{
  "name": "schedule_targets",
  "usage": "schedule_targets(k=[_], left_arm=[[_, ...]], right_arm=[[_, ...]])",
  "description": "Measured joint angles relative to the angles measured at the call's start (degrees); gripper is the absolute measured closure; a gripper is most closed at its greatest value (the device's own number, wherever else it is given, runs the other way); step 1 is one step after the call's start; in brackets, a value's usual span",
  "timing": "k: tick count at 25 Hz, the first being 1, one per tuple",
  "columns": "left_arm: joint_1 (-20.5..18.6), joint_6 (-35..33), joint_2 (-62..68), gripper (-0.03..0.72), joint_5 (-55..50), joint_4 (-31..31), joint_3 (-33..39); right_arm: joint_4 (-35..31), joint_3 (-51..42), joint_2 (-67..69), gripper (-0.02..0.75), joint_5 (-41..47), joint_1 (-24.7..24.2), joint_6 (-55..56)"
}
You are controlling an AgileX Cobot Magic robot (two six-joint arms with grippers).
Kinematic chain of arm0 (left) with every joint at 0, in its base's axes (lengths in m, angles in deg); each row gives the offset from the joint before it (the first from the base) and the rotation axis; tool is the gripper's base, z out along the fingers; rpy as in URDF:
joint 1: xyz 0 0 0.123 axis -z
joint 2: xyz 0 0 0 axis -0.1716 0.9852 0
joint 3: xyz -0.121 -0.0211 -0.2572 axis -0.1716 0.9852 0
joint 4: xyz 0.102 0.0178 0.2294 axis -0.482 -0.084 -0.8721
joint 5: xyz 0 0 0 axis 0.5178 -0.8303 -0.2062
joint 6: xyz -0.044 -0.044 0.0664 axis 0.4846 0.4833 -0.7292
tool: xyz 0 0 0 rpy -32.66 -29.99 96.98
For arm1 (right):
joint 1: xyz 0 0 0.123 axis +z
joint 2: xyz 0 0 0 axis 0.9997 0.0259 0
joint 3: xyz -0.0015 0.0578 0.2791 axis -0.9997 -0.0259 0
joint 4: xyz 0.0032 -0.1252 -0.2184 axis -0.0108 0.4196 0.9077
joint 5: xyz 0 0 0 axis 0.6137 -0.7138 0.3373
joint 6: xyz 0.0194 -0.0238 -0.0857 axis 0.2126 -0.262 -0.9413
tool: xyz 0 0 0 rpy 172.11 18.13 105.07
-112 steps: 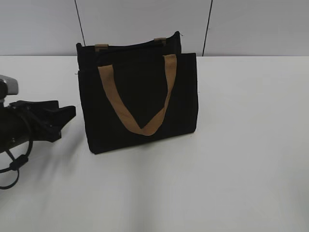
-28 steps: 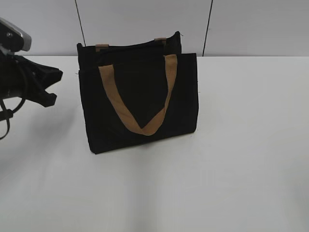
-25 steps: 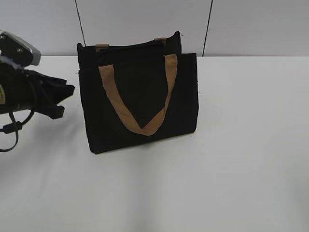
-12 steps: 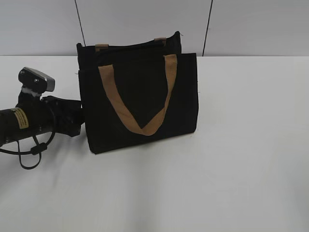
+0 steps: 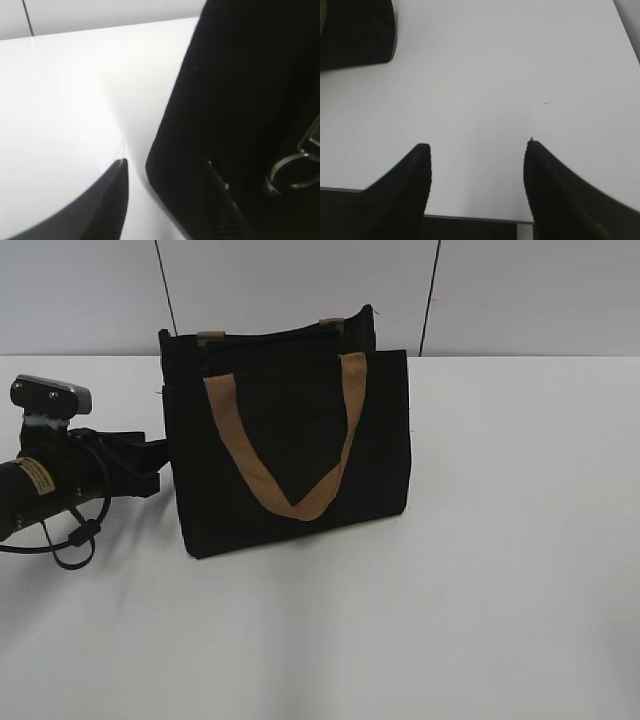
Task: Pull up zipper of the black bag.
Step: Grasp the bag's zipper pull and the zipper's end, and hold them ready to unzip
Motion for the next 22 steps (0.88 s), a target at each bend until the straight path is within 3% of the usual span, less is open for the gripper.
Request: schedule_targets(k=[5,22], left_arm=[[0.0,-0.1,2.4,0.333,6.0,-2.4,-0.1],[0.0,0.1,2.9,0.335,7.5,-14.1,-0.1]], right_arm=[[0.0,0.0,0.0,0.290,0.0,0.0,0.0],[0.0,0.0,0.0,0.290,0.0,0.0,0.0]])
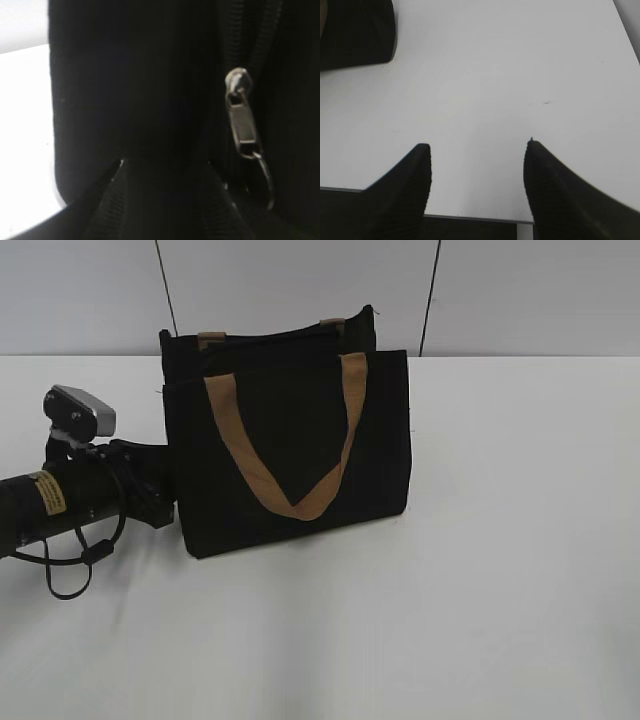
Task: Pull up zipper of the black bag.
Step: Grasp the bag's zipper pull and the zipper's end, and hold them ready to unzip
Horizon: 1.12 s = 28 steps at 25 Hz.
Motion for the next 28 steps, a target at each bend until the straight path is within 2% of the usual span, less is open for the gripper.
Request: schedule_targets(k=[10,28], left_arm=[[0.0,0.0,-5.0,0.340,-8.6,-1.5,0.0],[0.0,0.5,-8.6,0.343,-12.9,-3.6,0.0]], right_arm=[[0.0,0.0,0.0,0.290,0.0,0.0,0.0],[0.0,0.0,0.0,0.290,0.0,0.0,0.0]])
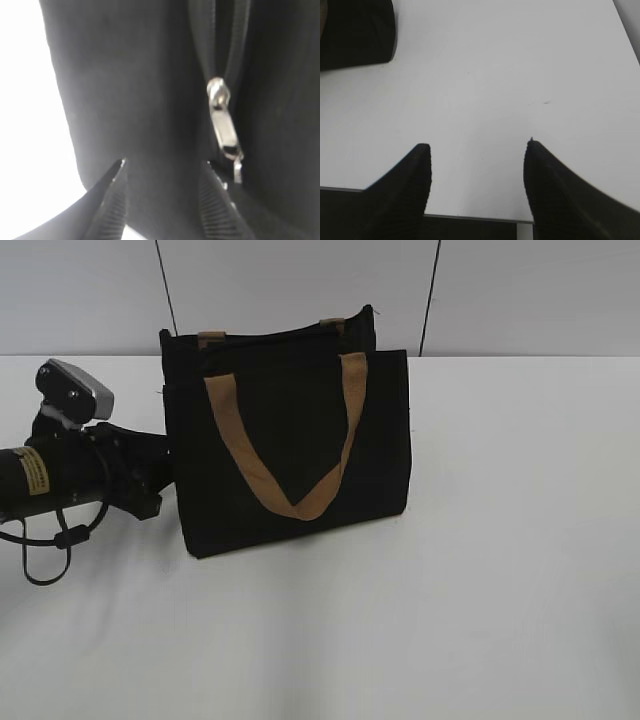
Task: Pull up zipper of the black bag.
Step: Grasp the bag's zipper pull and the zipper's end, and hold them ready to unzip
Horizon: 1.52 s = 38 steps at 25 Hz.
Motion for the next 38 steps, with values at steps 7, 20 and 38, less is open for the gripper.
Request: schedule_targets(k=[7,20,38], left_arm=[[0.0,3.4,0.0,0.358,-0.4,-2.5,0.0],[0.0,5.7,3.2,0.400,-0.1,-5.1,-4.7],[0.0,5.8,6.7,0.657,4.3,-4.7,-5.2]], right_arm=[[0.0,0.0,0.0,0.290,0.0,0.0,0.0],[0.0,0.0,0.0,0.290,0.0,0.0,0.0],[0.0,0.0,0.0,0.290,0.0,0.0,0.0]])
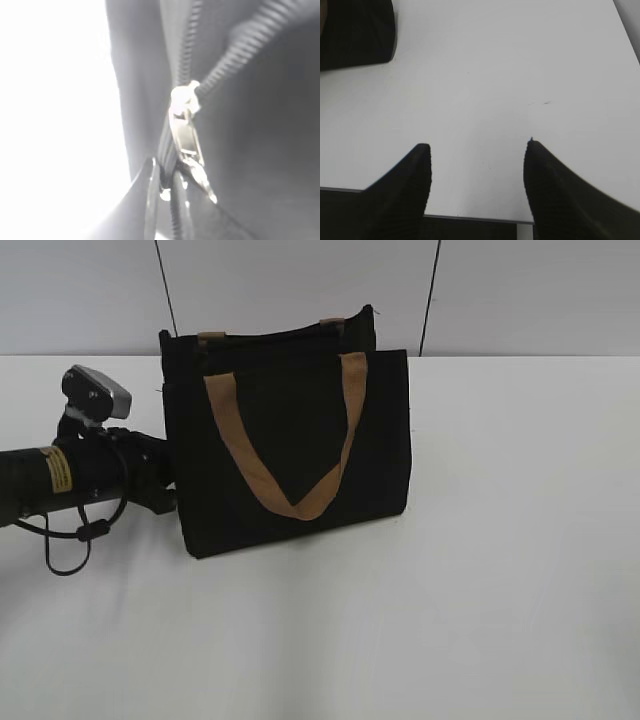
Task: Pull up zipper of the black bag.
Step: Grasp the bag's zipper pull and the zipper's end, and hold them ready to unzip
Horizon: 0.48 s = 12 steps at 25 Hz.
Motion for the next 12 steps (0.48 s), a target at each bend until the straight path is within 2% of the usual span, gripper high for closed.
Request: schedule_targets(k=[8,12], left_arm=[[-0.7,0.0,-15.6,0.661,-17.4,-0.5,0.0],[-0.7,0.0,-21.9,0.661,-21.5,-0.7,0.0]], right_arm=[[0.0,0.0,0.0,0.290,0.0,0.0,0.0],[0.0,0.0,0.0,0.290,0.0,0.0,0.0]])
